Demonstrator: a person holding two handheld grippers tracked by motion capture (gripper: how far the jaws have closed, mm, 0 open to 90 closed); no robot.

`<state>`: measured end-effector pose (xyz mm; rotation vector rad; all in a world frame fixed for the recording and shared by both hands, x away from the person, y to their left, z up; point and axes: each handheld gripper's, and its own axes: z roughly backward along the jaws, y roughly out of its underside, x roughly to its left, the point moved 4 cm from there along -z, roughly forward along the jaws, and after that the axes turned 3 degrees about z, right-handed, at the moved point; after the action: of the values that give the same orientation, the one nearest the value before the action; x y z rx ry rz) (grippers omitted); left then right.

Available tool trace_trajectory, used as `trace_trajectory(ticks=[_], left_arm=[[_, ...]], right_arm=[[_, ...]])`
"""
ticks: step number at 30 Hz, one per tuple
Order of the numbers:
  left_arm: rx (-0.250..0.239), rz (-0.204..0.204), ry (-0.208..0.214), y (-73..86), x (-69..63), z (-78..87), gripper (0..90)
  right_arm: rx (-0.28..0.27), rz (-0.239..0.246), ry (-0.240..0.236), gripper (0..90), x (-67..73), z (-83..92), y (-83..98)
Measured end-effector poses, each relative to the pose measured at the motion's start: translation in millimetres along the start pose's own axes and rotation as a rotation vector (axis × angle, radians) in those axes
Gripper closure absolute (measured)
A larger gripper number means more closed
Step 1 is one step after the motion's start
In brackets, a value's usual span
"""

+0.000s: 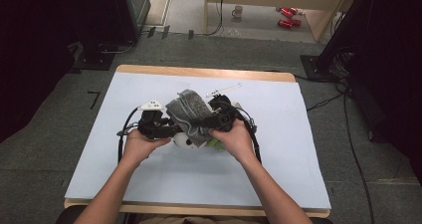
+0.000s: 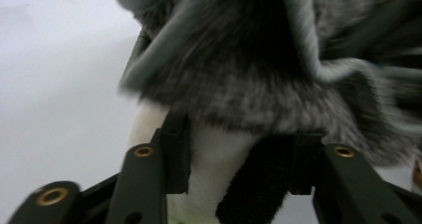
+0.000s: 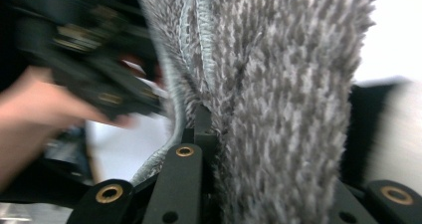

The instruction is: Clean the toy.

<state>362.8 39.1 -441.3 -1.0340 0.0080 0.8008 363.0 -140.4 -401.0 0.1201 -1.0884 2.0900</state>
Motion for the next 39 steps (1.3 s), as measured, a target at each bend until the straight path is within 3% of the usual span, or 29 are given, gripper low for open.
trace_trajectory(ticks=[2,4,5,10,14,17,20,28,32,35,39], left_arm=[[0.001,-0.004,-0.009,0.0,-0.4,-1.2,59.3],[-0.003,0.007,-0.002,-0.5,1.1,-2.0,60.4],[-0.002,0.013,0.004,-0.4,1.4,-2.0,60.6],[-0.001,0.033,0.018,-0.5,3.9,-1.4,60.5],[0.001,0.051,0.022,-0.4,5.7,-0.9,60.9],[0.000,0.051,0.024,-0.2,5.7,-1.0,61.1],[-0.003,0.059,0.028,-0.2,6.2,-1.2,61.1],[0.004,0.056,0.031,-0.1,5.5,-1.1,62.8],[0.009,0.053,0.028,0.3,5.5,-0.4,63.1],[0.018,0.053,0.036,1.5,7.0,2.1,63.8],[0.042,0.032,0.054,3.7,7.0,5.6,64.7]], right_arm=[[-0.002,-0.020,-0.002,79.2,-10.4,0.5,3.6],[0.014,0.008,0.087,79.1,-20.0,8.3,4.7],[0.014,0.003,0.103,79.2,-24.2,13.0,5.1],[-0.004,-0.029,0.105,79.5,-37.5,33.7,6.2],[-0.033,-0.059,0.133,79.6,-51.5,55.1,5.8],[-0.056,-0.100,0.126,79.6,-66.3,69.3,10.2],[-0.078,-0.143,0.090,79.6,-80.0,77.6,16.5],[-0.116,-0.230,0.018,79.6,-105.0,83.4,29.4],[-0.118,-0.249,0.073,79.5,-113.2,91.7,32.8],[-0.124,-0.256,0.174,79.7,-121.4,104.9,35.3],[-0.167,-0.276,0.175,79.6,-124.8,120.6,35.3]])
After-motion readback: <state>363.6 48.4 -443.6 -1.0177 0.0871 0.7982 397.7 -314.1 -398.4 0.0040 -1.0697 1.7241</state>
